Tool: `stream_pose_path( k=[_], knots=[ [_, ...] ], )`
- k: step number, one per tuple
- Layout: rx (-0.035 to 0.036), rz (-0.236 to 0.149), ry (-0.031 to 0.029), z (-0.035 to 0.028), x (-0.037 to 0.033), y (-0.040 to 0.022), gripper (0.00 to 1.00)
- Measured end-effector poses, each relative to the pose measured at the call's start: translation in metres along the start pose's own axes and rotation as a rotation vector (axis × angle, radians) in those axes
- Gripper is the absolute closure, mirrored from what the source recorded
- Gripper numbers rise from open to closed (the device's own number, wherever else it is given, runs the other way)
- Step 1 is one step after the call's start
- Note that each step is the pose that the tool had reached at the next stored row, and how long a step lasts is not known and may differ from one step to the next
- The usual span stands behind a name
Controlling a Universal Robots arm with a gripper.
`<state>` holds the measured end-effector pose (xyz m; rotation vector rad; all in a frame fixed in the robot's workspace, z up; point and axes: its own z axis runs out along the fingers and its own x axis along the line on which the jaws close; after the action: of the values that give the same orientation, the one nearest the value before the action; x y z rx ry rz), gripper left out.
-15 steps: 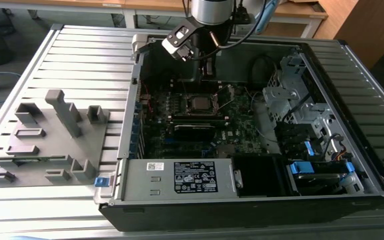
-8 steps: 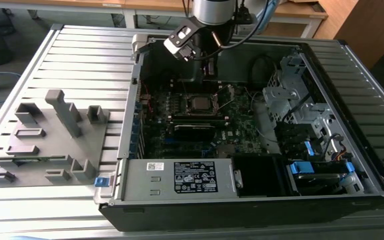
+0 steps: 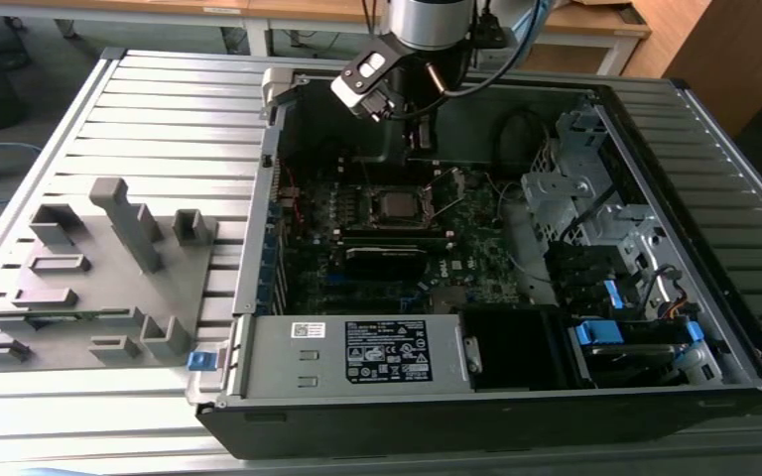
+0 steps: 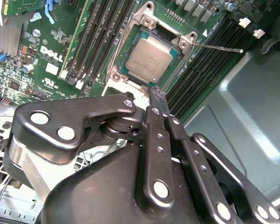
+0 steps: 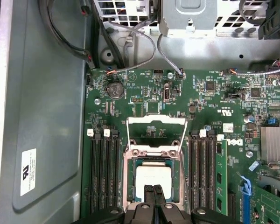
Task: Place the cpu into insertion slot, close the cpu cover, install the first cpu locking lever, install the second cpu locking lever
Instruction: 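Close the cpu cover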
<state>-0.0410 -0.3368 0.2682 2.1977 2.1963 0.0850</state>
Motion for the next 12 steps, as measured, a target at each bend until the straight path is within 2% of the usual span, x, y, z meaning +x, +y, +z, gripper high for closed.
stream_pose_path(
  k=[7,12],
  knots=[
    [0.0,0.0,0.0,0.0001,0.0,0.0013,0.9],
    [0.0,0.0,0.0,0.0004,0.0,0.0068,0.9]
  ],
)
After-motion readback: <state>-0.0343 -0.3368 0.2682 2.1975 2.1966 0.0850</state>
